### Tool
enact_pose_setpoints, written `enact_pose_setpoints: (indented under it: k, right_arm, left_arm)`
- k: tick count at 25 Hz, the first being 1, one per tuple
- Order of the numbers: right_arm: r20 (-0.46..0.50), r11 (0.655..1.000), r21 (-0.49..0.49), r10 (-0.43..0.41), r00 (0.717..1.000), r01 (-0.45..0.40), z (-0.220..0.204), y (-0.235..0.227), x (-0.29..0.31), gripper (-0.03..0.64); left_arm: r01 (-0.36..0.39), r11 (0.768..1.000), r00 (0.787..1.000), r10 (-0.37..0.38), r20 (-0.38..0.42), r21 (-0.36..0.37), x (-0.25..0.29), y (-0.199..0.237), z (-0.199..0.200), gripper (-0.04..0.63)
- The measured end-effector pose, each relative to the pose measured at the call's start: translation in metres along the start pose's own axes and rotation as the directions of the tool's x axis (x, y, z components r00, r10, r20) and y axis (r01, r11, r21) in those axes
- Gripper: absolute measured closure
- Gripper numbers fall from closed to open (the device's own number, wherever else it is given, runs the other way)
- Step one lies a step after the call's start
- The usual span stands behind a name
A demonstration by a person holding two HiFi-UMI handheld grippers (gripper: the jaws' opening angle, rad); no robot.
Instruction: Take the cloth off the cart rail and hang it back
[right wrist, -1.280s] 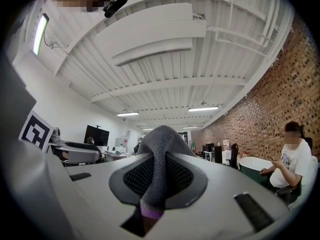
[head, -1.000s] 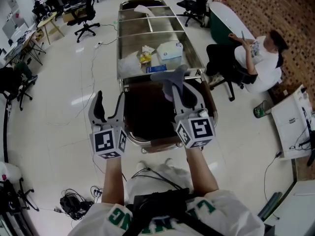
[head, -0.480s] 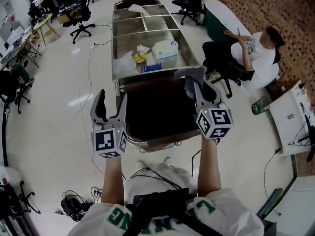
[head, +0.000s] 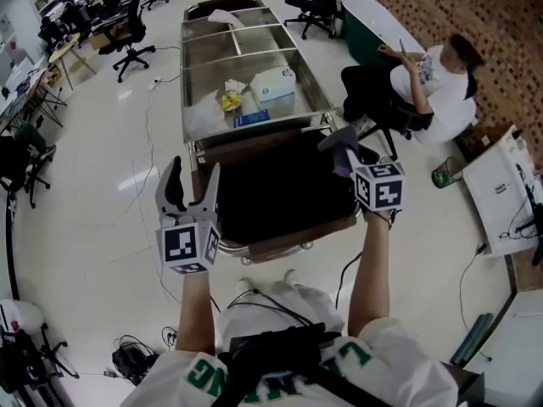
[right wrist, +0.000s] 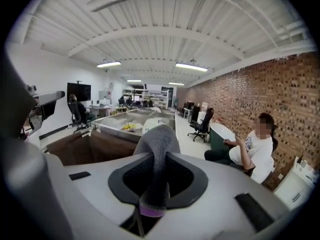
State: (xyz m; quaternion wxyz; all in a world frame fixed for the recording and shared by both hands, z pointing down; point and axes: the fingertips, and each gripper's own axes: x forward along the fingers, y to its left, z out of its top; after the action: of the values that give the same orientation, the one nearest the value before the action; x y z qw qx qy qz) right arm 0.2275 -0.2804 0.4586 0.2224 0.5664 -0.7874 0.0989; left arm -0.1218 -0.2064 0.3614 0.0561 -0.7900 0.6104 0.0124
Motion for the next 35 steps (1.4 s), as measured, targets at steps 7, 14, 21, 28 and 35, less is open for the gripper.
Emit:
enact_pose_setpoints:
  k: [7, 14, 21, 28, 35]
  right_arm:
    - [-0.194, 0.993, -0.087, -0.091, 0.977, 0.075, -0.043, -0.012, 0.036, 0.511]
    - [-0.287, 0.989, -0.126, -0.113, 0.951, 0.08, -0.063, -0.023, 0.063, 0.382]
    - [-0.189, 0.999, 0.002, -0.049, 0.981, 0.051, -0.064, -0.018, 0.064, 0.497]
    - [-0.103, 0.988, 0.152, -0.017, 0.995, 0.033, -0.053, -0.033, 0.044, 0.509]
    - [-0.025, 0.908, 0.382, 0.196, 0.98, -0.172, -0.058, -0.044, 0.051, 0.494]
  left_arm:
    - [-0.01, 1.0, 1.0, 0.01, -0.003, 0.007, -0.002, 0.004, 0.001, 0.285]
    - [-0.016, 1.0, 1.0, 0.016, -0.007, 0.007, -0.004, 0.004, 0.002, 0.285]
    - [-0.018, 1.0, 1.0, 0.018, -0.012, 0.004, -0.007, 0.005, 0.001, 0.285]
    - [-0.016, 1.0, 1.0, 0.016, -0.021, -0.001, -0.006, 0.004, -0.003, 0.285]
    - [0.001, 1.0, 1.0, -0.001, -0.021, -0.003, -0.005, -0.003, -0.003, 0.285]
